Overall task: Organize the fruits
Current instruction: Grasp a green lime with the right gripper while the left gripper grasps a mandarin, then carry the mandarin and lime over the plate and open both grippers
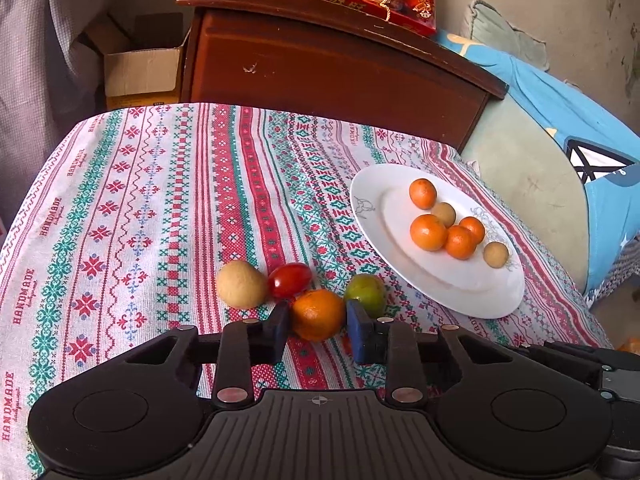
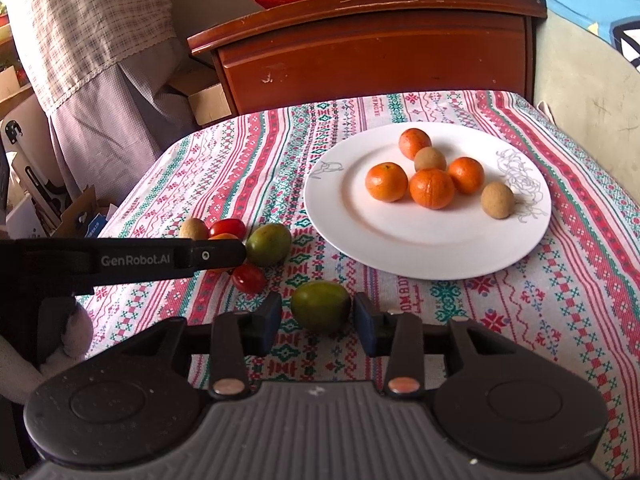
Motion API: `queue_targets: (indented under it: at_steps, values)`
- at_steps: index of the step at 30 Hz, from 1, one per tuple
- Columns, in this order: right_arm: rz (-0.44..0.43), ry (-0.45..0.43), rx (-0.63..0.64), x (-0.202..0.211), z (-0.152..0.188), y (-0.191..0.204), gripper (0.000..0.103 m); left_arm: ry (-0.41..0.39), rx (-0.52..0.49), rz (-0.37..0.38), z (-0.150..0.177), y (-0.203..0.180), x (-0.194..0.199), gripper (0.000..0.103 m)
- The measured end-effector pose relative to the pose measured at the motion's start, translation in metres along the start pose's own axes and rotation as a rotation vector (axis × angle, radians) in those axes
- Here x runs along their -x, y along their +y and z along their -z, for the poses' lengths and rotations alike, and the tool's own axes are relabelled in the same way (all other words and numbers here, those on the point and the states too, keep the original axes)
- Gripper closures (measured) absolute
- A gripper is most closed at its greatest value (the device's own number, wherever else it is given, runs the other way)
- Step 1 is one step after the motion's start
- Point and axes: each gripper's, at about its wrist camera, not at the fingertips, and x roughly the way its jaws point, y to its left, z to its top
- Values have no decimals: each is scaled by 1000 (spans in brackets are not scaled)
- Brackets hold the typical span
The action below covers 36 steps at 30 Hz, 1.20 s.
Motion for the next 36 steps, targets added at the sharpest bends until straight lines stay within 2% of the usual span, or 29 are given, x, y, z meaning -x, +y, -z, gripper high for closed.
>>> queue_targets:
  at_steps: [7, 20, 26, 36]
  values:
    - [-4, -13, 3, 3, -2, 1, 70, -16, -9, -1, -2, -4, 7, 75]
    - [27, -166, -47, 32, -39, -13, 70, -166, 4, 31, -42, -17, 30, 75]
    - [74, -182, -83, 31, -46, -28, 70, -158, 17, 46, -54, -25, 13, 75]
    - [95, -117, -171, 12, -41, -43, 70, -104, -9, 58, -57, -42, -26, 75]
